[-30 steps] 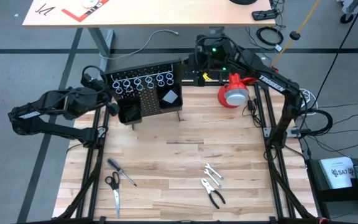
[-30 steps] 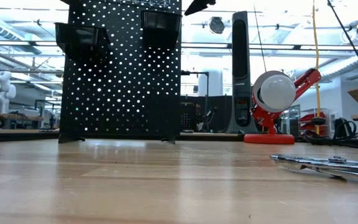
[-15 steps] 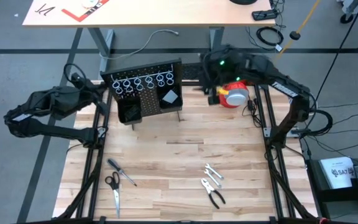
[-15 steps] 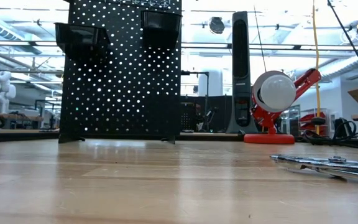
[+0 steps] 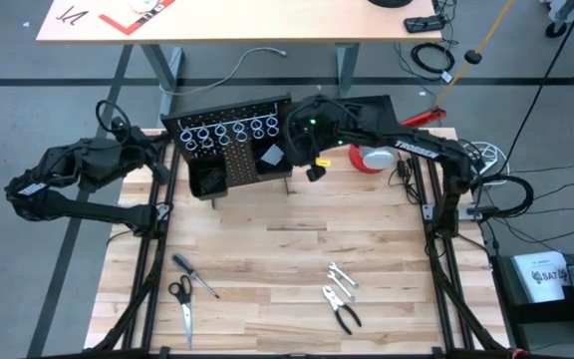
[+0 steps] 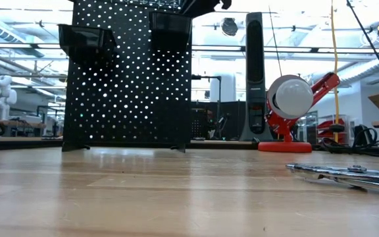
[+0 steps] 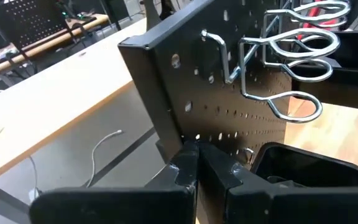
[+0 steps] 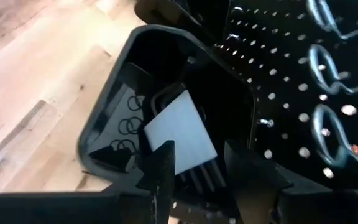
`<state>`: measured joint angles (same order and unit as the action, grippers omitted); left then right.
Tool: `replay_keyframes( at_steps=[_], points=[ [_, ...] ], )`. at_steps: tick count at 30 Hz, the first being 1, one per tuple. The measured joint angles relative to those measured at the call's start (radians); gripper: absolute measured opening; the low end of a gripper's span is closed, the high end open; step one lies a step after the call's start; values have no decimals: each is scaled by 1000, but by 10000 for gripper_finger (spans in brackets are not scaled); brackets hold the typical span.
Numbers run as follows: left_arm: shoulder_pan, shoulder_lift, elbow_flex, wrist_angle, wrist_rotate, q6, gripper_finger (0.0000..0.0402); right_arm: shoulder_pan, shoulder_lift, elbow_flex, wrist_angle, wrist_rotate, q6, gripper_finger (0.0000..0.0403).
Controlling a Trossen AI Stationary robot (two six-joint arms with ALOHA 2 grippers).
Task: Hang tools onto peg board
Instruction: Remove the black allen wrench set from the top black basket on the pegboard to the table
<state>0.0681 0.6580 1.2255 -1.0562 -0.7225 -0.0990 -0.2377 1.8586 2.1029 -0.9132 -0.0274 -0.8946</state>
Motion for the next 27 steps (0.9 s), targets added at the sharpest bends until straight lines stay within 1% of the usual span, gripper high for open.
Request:
replay_keyframes(
  at_steps=[8, 20, 25, 27],
  points=[
    [0, 1, 0, 0, 9, -9, 13, 17, 51, 2, 56, -4, -83, 134],
    [0, 1, 0, 1, 38, -29, 13, 22, 80, 3, 81, 20, -83, 134],
    [0, 1, 0, 1, 45, -28, 13, 60, 69, -1, 96, 121, -82, 134],
    [0, 1, 0, 1, 68, -13, 13, 79, 55, -2, 88, 144, -83, 134]
  ],
)
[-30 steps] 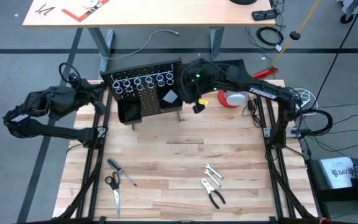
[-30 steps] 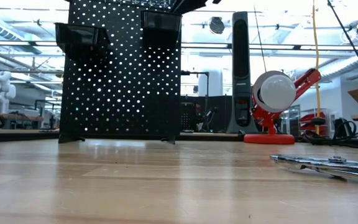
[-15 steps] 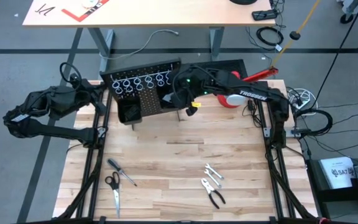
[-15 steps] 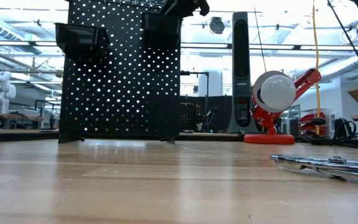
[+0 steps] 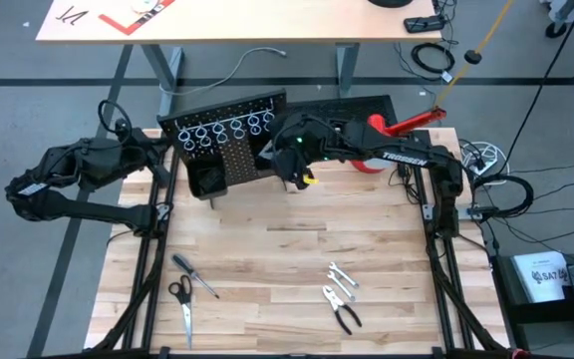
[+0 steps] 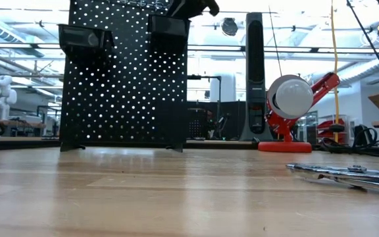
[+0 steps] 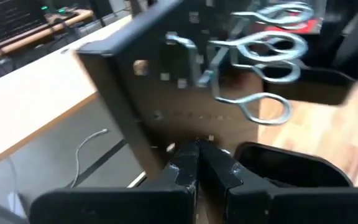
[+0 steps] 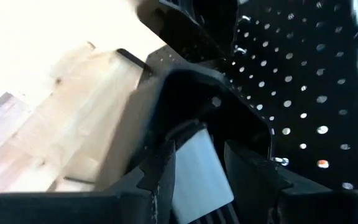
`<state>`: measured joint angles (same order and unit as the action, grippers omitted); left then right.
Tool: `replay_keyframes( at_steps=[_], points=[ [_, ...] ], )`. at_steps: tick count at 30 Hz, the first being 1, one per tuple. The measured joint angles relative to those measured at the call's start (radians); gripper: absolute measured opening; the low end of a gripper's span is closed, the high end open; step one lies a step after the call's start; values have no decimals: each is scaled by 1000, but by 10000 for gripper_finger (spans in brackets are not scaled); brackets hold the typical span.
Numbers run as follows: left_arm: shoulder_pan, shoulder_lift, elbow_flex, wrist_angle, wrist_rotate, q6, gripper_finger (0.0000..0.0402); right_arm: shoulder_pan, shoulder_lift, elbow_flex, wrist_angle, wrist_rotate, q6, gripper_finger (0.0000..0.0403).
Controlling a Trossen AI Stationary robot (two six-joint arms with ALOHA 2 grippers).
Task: Hang tools onto peg board
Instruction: Remove the black allen wrench set from the top black basket on the pegboard to the table
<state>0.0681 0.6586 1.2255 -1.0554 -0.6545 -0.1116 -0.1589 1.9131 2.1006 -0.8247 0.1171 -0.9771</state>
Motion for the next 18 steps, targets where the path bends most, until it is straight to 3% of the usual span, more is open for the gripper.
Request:
replay_keyframes(
  at_steps=[6, 11, 14, 18],
  points=[
    [0, 6, 0, 9, 194, 64, 25, 61, -64, 0, -30, 15, 17, 134],
    [0, 44, 0, -47, 421, -65, 86, 101, -157, 0, -24, 16, 43, 134],
    [0, 91, 0, -165, 445, -175, 118, 113, -217, 2, -9, 16, 49, 134],
    [-6, 167, 0, -235, 439, -276, 126, 116, -285, 2, 19, 17, 84, 134]
  ],
)
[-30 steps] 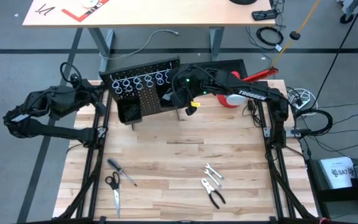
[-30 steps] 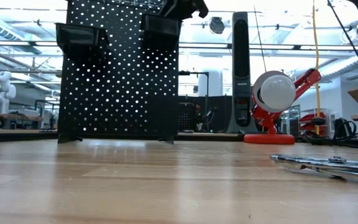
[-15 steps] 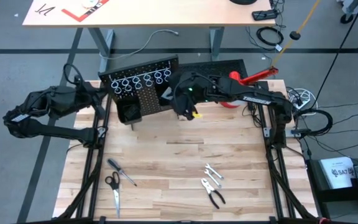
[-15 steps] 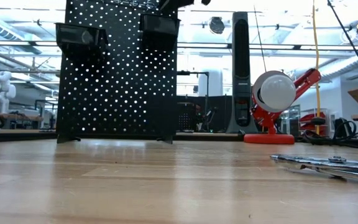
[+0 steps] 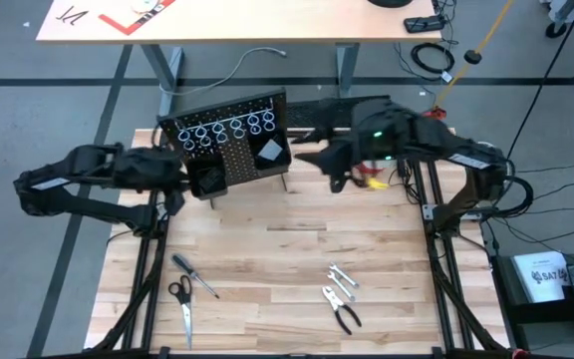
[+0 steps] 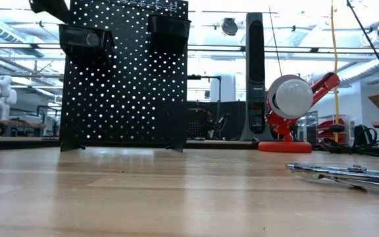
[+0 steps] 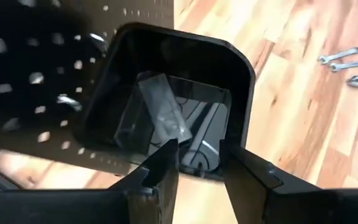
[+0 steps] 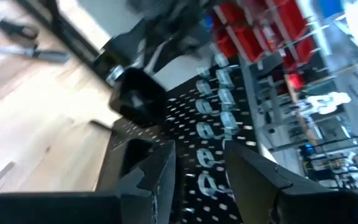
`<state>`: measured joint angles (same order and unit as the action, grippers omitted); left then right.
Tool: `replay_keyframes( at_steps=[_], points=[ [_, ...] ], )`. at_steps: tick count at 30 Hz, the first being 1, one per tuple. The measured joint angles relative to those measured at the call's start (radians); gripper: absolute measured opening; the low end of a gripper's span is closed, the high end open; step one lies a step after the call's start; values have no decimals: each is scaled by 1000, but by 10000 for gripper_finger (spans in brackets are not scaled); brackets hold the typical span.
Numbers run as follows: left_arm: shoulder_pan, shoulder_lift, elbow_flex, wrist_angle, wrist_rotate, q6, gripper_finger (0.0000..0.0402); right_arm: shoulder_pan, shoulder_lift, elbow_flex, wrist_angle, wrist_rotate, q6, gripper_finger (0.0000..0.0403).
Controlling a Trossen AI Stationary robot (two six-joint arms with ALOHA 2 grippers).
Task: Hang tools onto peg board
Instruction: Remove the black allen wrench set from the top black basket on the pegboard to the table
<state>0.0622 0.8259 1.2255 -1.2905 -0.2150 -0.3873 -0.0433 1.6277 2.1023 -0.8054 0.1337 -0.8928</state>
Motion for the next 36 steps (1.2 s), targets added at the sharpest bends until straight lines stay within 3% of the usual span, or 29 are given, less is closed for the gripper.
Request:
replay_keyframes(
  at_steps=[15, 36],
  points=[
    [-77, 231, 0, -4, -147, -256, 127, -1, -63, 0, -13, 5, 8, 134],
    [-77, 340, 1, -36, -229, -259, 127, -1, -62, 0, -14, 5, 13, 134]
  ],
)
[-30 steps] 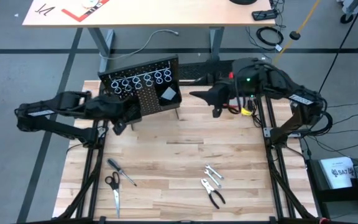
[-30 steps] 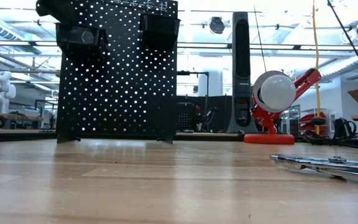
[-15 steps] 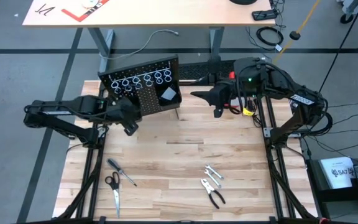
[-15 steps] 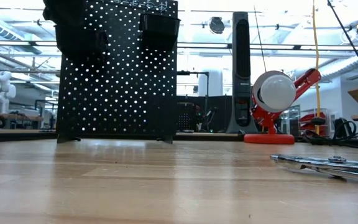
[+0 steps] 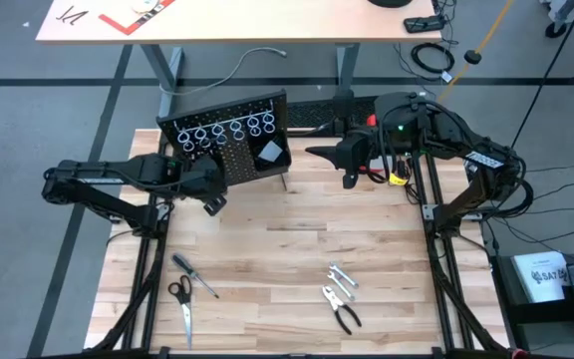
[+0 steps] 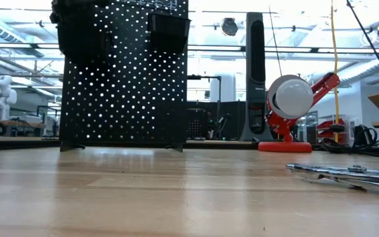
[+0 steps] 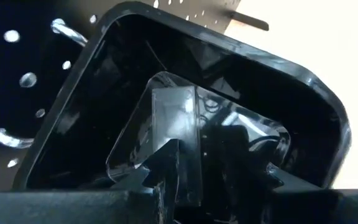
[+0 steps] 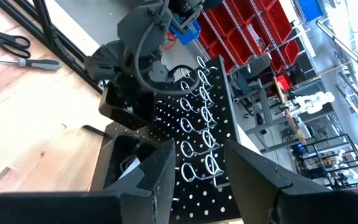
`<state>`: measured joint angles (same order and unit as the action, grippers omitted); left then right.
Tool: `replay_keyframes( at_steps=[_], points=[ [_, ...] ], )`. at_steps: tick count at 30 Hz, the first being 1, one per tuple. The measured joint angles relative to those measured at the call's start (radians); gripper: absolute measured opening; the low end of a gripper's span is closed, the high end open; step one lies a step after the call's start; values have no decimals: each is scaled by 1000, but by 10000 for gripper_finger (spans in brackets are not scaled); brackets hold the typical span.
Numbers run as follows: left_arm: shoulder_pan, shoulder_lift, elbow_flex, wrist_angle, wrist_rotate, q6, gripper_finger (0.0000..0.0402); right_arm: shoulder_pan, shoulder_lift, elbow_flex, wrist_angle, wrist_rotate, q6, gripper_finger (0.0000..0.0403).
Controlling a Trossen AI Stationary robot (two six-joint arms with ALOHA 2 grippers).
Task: Hang tools onto peg board
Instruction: Remove the black allen wrench set from the top black basket on the pegboard to the table
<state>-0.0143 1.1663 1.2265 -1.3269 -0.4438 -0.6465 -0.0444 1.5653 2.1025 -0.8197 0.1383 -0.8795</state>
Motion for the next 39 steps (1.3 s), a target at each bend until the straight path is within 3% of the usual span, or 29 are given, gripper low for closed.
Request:
replay_keyframes(
  at_steps=[7, 16, 39],
  points=[
    [-1, 7, -1, -16, -6, -1, 116, 0, 0, 0, -1, -3, 0, 134],
    [-2, 8, 0, -25, -5, 6, 9, 0, 0, 0, 0, -4, 0, 134],
    [-50, -42, 103, -28, 22, 80, 3, 0, 0, 0, 0, -3, 3, 134]
  ],
)
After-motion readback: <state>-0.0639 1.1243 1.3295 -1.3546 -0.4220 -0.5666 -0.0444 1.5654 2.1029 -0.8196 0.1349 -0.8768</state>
